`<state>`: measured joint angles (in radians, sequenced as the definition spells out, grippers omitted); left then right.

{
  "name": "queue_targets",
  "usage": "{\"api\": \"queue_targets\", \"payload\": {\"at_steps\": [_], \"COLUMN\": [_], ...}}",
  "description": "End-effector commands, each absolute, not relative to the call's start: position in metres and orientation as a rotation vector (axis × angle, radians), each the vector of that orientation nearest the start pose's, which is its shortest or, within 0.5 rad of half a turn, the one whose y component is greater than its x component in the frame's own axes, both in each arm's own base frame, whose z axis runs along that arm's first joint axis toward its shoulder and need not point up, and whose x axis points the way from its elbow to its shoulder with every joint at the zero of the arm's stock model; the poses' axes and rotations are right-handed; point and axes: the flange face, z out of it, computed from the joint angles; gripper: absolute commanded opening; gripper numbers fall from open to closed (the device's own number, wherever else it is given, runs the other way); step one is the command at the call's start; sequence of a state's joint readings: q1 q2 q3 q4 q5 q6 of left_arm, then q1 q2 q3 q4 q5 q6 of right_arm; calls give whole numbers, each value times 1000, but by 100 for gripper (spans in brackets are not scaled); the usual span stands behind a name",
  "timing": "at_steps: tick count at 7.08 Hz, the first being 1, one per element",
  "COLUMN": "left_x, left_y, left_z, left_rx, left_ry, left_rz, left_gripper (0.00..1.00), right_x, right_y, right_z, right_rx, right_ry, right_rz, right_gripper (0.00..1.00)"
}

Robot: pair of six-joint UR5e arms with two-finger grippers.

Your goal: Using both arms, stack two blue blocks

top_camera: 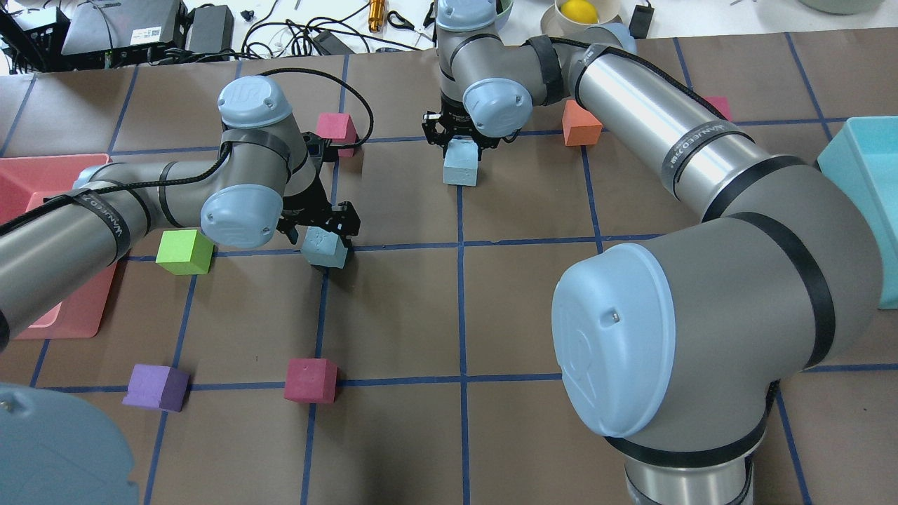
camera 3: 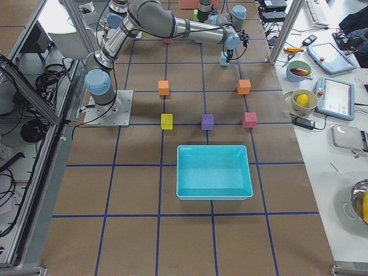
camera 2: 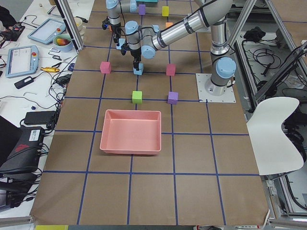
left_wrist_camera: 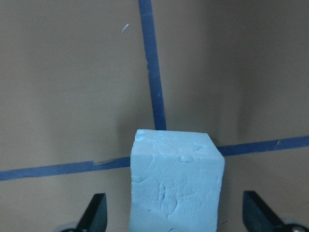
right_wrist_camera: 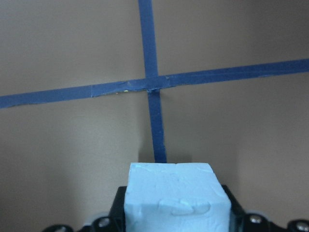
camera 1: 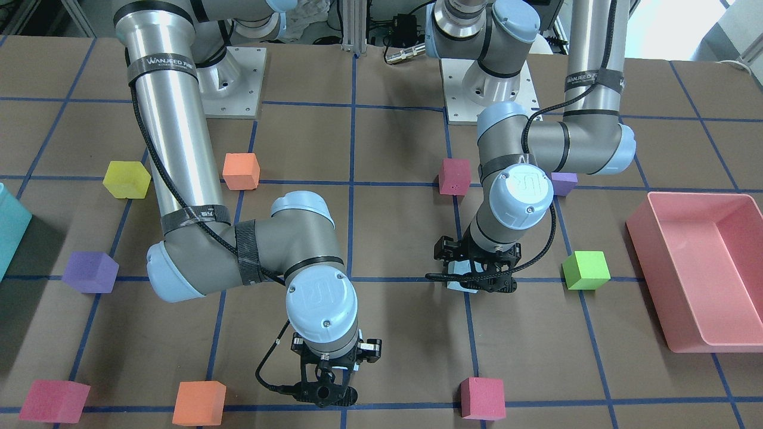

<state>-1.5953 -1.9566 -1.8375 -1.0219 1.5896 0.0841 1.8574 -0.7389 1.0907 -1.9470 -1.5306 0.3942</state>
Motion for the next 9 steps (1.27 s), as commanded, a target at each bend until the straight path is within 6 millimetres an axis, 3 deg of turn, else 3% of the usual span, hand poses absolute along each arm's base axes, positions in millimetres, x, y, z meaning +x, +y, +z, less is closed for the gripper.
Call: {"api": "queue_targets", "payload": {"at_steps": [1, 3, 4, 5, 6, 7, 8, 9], "left_x": [-145, -145, -145, -145, -144, -144, -148, -158], "left_y": [-557, -563, -565, -565, -567, -568, -581, -602], "left_z": [198, 194, 196, 196, 202, 212, 235, 260], "left_rx": [174, 174, 176, 176, 173, 171, 158, 125], "left_ry": [3115, 3117, 3117, 3115, 3114, 3116, 3121, 3125], "left_rz": [190, 130, 111, 111, 92, 66, 11, 14], "left_gripper": [100, 98, 54, 30, 23, 3, 0, 0], "right_x": [352, 341, 321, 283, 234, 188, 158, 151], "right_y": [-713, -713, -712, -709, -702, -692, -671, -637], "right_z": [227, 255, 286, 325, 367, 407, 432, 458], "right_rx": [174, 190, 204, 252, 158, 195, 213, 178], "right_ry": [3081, 3082, 3084, 3082, 3100, 3100, 3107, 3112], "right_rz": [-27, -69, -64, -31, 8, 19, 57, 37], "right_gripper": [100, 100, 100, 100, 100, 100, 100, 100]}}
